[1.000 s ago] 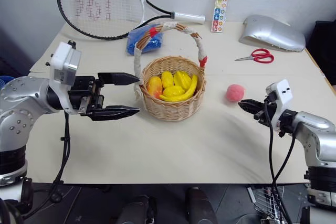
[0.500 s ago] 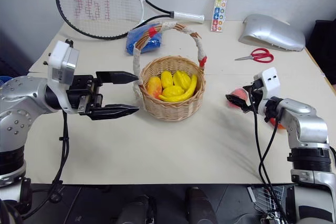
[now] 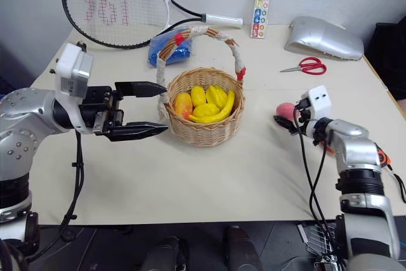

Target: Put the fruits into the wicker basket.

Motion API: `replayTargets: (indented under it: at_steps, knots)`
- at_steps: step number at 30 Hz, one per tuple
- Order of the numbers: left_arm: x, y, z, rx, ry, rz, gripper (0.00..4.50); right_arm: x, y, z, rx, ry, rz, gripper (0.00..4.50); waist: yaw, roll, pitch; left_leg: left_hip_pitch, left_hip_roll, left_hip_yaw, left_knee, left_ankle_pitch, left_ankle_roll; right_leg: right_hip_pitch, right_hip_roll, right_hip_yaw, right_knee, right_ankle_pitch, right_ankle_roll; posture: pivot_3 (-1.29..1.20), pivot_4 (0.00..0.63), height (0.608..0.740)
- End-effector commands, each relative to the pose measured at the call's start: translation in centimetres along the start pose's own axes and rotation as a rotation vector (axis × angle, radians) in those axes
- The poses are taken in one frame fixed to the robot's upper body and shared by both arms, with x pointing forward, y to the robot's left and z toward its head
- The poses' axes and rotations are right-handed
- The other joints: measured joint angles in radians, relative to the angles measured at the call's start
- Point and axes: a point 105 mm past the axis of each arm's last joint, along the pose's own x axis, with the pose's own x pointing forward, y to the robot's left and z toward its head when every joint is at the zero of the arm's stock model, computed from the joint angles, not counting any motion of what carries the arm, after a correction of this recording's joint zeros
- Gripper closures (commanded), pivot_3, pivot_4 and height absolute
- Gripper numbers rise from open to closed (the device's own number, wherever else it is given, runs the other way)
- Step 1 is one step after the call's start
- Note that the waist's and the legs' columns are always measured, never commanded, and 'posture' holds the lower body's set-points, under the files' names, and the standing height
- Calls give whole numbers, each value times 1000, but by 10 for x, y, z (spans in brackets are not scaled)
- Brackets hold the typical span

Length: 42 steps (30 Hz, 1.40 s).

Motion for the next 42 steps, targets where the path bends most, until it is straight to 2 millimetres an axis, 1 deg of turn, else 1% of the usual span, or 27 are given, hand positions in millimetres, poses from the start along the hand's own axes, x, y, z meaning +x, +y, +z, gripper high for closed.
replayTargets:
  at_steps: [1, 4, 7, 10, 12, 14, 15, 16, 18, 20, 21, 23, 24, 26, 29, 31, 33, 34, 35, 37, 38, 40, 42]
  knots:
    - [-1, -2, 8, 38, -18, -5, 0, 0, -9, 21, -52, -69, -51, 17, 0, 0, 0, 0, 0, 1, 0, 0, 0, 0, 0, 0, 0, 0, 0, 0, 150, 740]
    - [-1, -2, 8, 39, -18, -4, 0, 3, -11, 24, -39, -92, -69, 17, 0, 0, 0, 0, 1, 1, 0, 0, 0, -1, -1, 1, 0, 0, 0, 0, 150, 740]
    - [0, -2, 8, 39, -19, -1, 0, 3, -11, 25, -48, -104, -74, 574, 0, 0, 0, 0, 1, 1, 0, 0, 0, -1, 0, 1, 1, 0, 0, 0, 150, 740]
    - [-1, -2, 8, 39, -20, 2, 0, 1, -9, 27, -53, -114, -57, 1487, 0, 0, 0, 0, 1, 1, 0, 0, 0, -1, 0, 1, 1, 0, 0, 0, 150, 740]
    - [-2, -1, 9, 38, -20, 12, 0, -4, 0, 34, -72, -149, 1, 1835, 1, 0, 0, 0, 1, 1, 0, 0, 0, -1, 0, 1, 1, 0, 0, 0, 150, 740]
    - [-5, 0, 9, 33, -21, 28, 0, -12, 21, 49, -72, -211, 123, 1932, 2, 0, 0, 0, 2, 1, 0, 0, 0, -1, 0, 1, 1, 0, 0, 0, 150, 740]
    - [-6, 1, 9, 31, -22, 33, 0, -16, 28, 52, -70, -227, 161, 1933, 3, 0, 0, 0, 2, 1, 0, 0, 0, -1, 0, 1, 1, 0, 0, 0, 150, 740]
    - [-9, 2, 9, 26, -25, 47, 0, -22, 43, 60, -63, -252, 237, 1933, 1, 0, 0, 0, 3, 1, 0, 0, 0, -1, 0, 1, 1, 0, 0, 0, 150, 740]
    - [-15, 2, 9, 15, -26, 74, 0, -38, 82, 83, -18, -318, 426, 1933, 0, 1, 0, 0, 4, 2, 0, 0, 0, -1, 0, 1, 1, 0, 0, 0, 150, 740]
    - [-20, 2, 9, 6, -22, 90, 0, -54, 116, 104, 0, -372, 580, 1933, -3, 1, 0, 0, 8, 3, 1, -1, -2, -1, -1, 2, 3, 0, 0, 0, 150, 740]
    - [-23, 1, 8, 4, -19, 97, 0, -60, 129, 112, 2, -393, 627, 1933, -2, 1, 0, 0, 10, 2, 1, -1, -3, -2, 0, 1, 2, 0, 0, 0, 150, 740]
    - [-28, 0, 8, -1, -10, 115, 0, -60, 153, 129, 14, -421, 674, 1933, -6, 1, 0, 1, 11, 2, 1, -2, -4, -1, 1, 1, 3, -1, -1, 0, 150, 740]
    - [-30, 0, 7, -3, -7, 123, 0, -55, 161, 134, 16, -416, 667, 1933, -6, 1, 0, 2, 12, 2, 1, -2, -5, -2, 2, 1, 3, -1, -2, 0, 150, 740]
    - [-31, -1, 8, -3, -6, 131, 0, -35, 172, 136, -33, -377, 594, 1933, -7, 0, 0, 2, 12, 2, 1, -2, -5, -2, 1, 0, 3, -1, -4, 0, 150, 740]
    - [-30, -1, 8, -1, -8, 133, 0, -8, 180, 135, -134, -318, 482, 1933, -7, 0, 0, 0, 12, 2, 1, -2, -5, -3, 1, 0, 3, -1, -5, 0, 150, 740]
    - [-28, -1, 9, 3, -11, 132, 0, 4, 183, 136, -170, -306, 444, 1933, -3, 0, 0, -2, 11, 3, 1, -2, -5, -6, 0, 0, 3, -1, -5, 0, 150, 740]
    - [-26, -2, 10, 8, -15, 129, 0, 7, 183, 135, -185, -305, 435, 1200, 3, 0, 0, -5, 11, 4, 1, -2, -5, -10, 0, 1, 3, -1, -5, 0, 150, 740]
    - [-26, -2, 10, 10, -16, 127, 0, 6, 182, 135, -185, -312, 441, 948, 6, 0, 0, -7, 11, 4, 1, -2, -5, -11, 0, 1, 4, -1, -5, 0, 150, 740]
    - [-25, -3, 10, 9, -18, 126, 0, 2, 181, 137, -179, -322, 452, 546, 6, 0, 0, -8, 11, 4, 1, -2, -5, -13, 0, 1, 4, -1, -5, 0, 150, 740]
    - [-25, -3, 10, 7, -23, 124, 0, -9, 175, 141, -171, -333, 459, 14, 6, 0, 0, -11, 12, 4, 1, -2, -5, -15, 1, 0, 6, -1, -4, 0, 150, 740]
    - [-24, -2, 9, 5, -27, 122, 0, -17, 169, 143, -164, -338, 455, 14, 6, 0, 0, -13, 12, 4, 1, -2, -5, -16, 1, 0, 6, -1, -4, 0, 150, 740]
    - [-20, -3, 8, 1, -33, 106, 0, -44, 151, 146, -140, -341, 463, 14, 13, 0, 0, -15, 12, 3, 1, -2, -5, -17, 0, -1, 6, -1, -4, 0, 150, 740]
    - [-18, -3, 7, -1, -38, 93, 0, -67, 141, 146, -146, -344, 475, 14, 16, 0, 0, -17, 11, 1, 2, -3, -3, -17, 0, -3, 5, -1, -4, 0, 150, 740]
